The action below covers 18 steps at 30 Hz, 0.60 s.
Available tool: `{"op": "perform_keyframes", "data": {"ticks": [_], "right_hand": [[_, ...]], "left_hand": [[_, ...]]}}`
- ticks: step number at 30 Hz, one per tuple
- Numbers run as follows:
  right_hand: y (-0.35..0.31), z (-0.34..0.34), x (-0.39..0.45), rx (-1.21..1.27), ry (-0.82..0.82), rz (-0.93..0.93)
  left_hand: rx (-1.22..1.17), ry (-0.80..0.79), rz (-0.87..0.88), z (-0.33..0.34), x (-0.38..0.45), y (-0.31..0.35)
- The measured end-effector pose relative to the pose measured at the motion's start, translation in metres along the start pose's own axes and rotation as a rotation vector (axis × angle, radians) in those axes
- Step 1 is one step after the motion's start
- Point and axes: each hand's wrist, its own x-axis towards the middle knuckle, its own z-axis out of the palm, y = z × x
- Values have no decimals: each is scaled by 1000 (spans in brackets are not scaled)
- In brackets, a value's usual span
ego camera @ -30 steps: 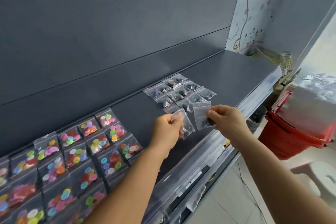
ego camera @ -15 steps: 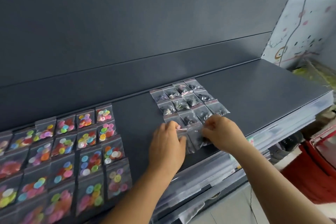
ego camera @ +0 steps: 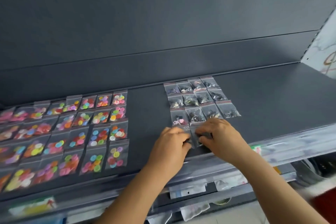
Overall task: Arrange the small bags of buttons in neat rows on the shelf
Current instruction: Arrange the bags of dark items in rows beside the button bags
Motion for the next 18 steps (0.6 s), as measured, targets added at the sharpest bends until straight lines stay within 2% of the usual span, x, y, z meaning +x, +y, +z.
{"op": "perform_keyframes", "data": {"ticks": [7,12,18], "right_hand": [[-3,-5,-1,-7,-55,40],[-16,-6,-3,-15,-19,90],[-66,8,5,-79,-25,-43]], "left_hand": [[55,-12,-9,3,1,4],[167,24,-52,-9,-8,-2],[265,95,-150,-38,-35,-30]]}}
